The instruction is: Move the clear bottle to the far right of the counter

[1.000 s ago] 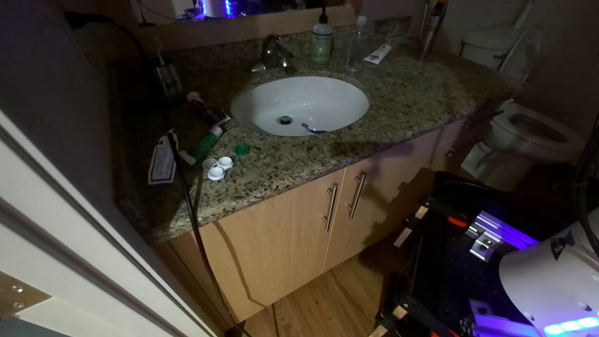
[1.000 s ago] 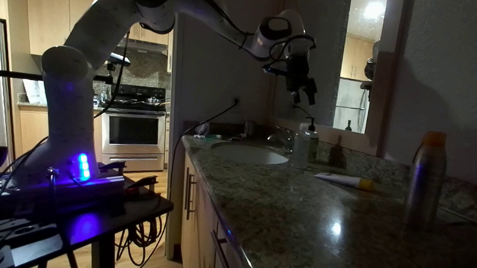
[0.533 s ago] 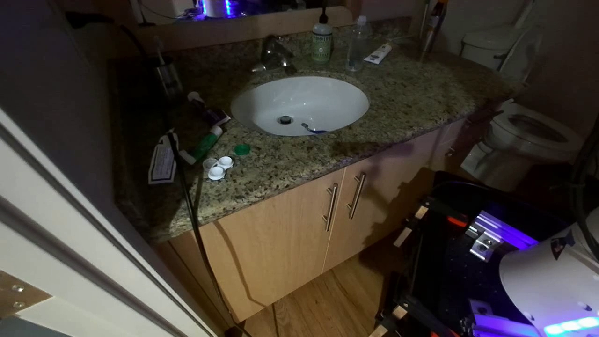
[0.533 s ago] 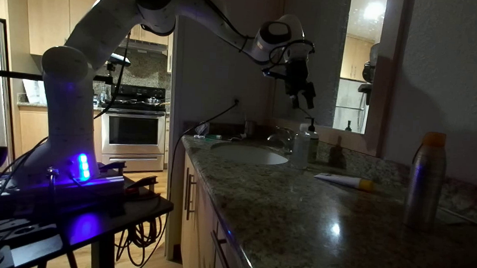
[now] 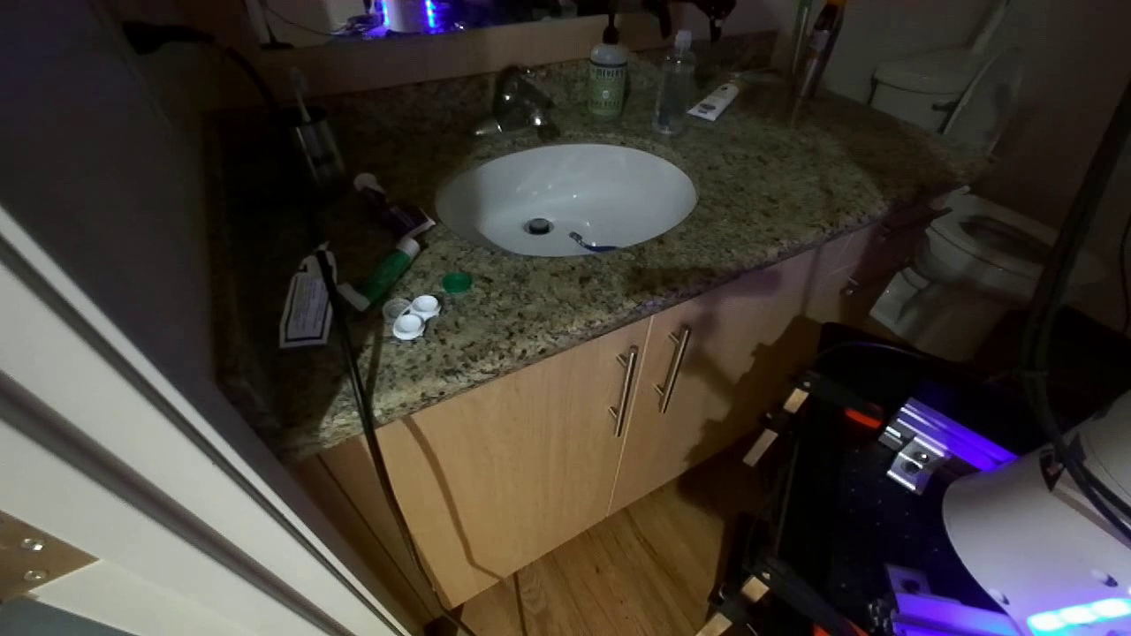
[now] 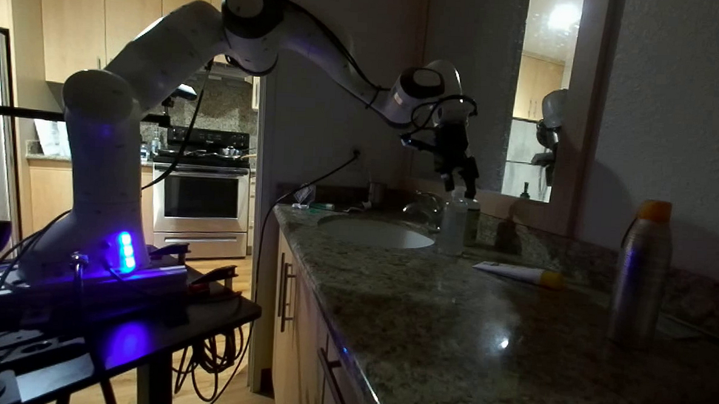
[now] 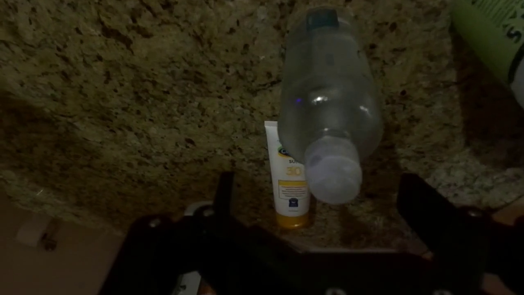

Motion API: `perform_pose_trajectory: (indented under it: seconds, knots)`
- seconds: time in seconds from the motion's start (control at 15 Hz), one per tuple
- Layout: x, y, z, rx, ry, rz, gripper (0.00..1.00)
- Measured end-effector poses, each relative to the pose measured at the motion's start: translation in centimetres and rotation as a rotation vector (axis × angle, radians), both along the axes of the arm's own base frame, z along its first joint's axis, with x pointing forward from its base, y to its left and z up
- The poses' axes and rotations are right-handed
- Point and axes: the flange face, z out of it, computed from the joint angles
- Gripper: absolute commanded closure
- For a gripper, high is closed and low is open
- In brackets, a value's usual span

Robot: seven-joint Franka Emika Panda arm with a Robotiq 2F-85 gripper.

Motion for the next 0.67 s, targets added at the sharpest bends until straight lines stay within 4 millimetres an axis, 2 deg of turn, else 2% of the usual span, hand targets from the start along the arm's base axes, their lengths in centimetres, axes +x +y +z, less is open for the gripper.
perform_pose_trajectory:
  seconds: [0.27,0.67]
  knots:
    - [0.2,-0.1,-0.7,-0.006,0.013,0.000,0.00]
    - [-1.0,-0.7,-2.6,0.050,0.110,-0.055,0.00]
